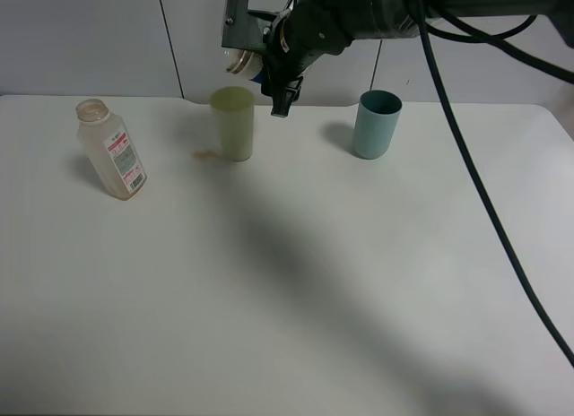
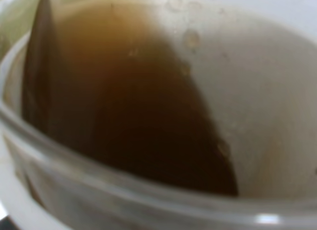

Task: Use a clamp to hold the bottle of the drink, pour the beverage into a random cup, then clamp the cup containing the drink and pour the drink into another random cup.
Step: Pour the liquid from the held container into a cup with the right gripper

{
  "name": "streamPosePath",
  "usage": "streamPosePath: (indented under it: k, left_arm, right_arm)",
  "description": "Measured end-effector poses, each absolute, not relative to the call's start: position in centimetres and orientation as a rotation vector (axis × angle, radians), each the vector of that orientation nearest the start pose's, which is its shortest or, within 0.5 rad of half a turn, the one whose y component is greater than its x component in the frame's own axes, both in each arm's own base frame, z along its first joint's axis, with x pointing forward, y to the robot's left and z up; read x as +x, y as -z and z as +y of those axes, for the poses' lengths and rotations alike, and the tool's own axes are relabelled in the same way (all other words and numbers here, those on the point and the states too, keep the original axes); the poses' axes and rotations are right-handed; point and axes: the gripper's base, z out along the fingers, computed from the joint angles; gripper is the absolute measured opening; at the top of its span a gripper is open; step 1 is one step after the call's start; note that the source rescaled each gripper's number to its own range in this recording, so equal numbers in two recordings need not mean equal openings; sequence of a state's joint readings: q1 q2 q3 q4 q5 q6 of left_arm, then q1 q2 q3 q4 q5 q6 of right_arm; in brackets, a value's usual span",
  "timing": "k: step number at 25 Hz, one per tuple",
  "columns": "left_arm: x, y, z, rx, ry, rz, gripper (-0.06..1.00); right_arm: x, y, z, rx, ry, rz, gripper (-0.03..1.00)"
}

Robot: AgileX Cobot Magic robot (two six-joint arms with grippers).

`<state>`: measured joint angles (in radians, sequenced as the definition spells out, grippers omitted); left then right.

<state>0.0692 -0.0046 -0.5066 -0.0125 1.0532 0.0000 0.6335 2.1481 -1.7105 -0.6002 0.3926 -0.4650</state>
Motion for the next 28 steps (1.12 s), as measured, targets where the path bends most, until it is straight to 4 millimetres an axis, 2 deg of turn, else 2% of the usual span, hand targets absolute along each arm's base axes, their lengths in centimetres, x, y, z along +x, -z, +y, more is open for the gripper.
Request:
streamPosePath:
  k: [6,15,28]
  left_arm:
    - [-0.6,-28.0,-0.1,-0.069,-0.029,2.025,0.99]
    - [-0.6,-28.0,-0.1,-0.069,-0.029,2.025,0.99]
    - [-0.6,-28.0,-0.1,-0.069,-0.029,2.025,0.99]
  right_arm:
    - [41.3,-22.4,27.5,-1.558,0.453,1.641,0.00]
    - [41.2,-22.0,26.9,-1.589,0.503,1.698,0.00]
    - [41.3,-22.1,26.7,-1.619,0.559,1.678,0.00]
